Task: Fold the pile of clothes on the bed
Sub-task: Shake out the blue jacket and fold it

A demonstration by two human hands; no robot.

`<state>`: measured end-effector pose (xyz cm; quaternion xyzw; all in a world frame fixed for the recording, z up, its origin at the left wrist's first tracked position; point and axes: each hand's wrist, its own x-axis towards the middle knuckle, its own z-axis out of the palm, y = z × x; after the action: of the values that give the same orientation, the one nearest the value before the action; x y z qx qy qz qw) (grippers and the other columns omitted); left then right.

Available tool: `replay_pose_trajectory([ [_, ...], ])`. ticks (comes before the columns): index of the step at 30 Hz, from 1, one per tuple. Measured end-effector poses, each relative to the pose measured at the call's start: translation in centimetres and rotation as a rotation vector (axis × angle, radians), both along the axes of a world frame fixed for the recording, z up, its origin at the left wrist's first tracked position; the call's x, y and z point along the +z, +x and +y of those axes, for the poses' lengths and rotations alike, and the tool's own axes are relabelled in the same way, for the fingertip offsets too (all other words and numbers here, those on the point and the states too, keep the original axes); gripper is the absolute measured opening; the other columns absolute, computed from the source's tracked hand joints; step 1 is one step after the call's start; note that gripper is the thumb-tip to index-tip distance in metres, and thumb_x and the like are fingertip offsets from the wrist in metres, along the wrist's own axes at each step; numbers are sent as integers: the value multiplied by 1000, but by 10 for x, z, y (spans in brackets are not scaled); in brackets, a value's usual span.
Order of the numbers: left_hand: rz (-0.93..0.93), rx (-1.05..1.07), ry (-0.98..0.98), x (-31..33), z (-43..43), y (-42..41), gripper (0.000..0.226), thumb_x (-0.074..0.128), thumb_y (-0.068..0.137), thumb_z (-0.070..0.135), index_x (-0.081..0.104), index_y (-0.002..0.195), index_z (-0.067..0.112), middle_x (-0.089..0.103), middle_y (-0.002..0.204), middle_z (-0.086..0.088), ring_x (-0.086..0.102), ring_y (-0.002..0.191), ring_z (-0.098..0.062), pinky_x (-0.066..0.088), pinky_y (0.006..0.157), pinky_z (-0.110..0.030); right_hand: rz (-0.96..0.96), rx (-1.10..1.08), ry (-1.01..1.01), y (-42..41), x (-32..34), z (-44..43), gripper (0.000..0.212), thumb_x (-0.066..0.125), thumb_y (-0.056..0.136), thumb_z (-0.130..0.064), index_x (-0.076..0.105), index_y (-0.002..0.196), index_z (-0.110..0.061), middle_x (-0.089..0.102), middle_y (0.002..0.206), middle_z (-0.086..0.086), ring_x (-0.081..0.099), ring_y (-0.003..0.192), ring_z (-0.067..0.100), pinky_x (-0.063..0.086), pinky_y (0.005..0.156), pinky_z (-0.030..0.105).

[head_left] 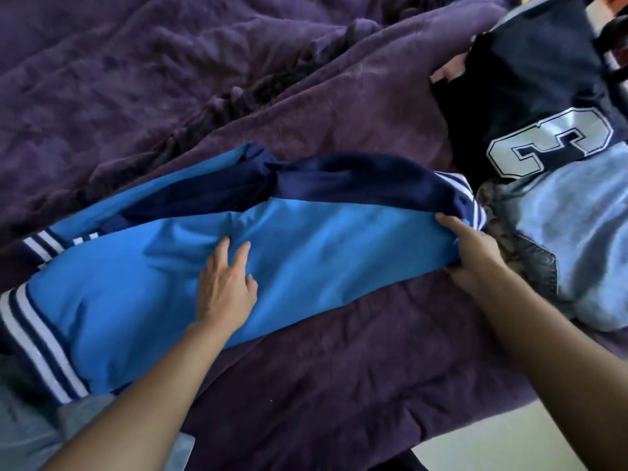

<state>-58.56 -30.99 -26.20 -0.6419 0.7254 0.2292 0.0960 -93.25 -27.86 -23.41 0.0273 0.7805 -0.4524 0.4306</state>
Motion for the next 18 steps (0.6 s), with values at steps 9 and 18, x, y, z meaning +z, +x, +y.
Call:
replay_pose_trajectory([
  [9,127,190,20,36,10,80,51,58,89,14,46,137,8,39,140,-13,40,127,-32,38,104,-44,731,746,-372,170,82,7,40,71,67,-14,61,104,-27,61,84,-22,59,76,-6,42,71,5],
  [18,224,261,-151,37,44,118,40,56,87,6,57,127,7,47,134,-18,47,121,-36,42,97,-47,475,1500,-147,258,-2,32,36,63,84,-12,66,119,-18,64,118,2,64,98,19,49,91,36],
])
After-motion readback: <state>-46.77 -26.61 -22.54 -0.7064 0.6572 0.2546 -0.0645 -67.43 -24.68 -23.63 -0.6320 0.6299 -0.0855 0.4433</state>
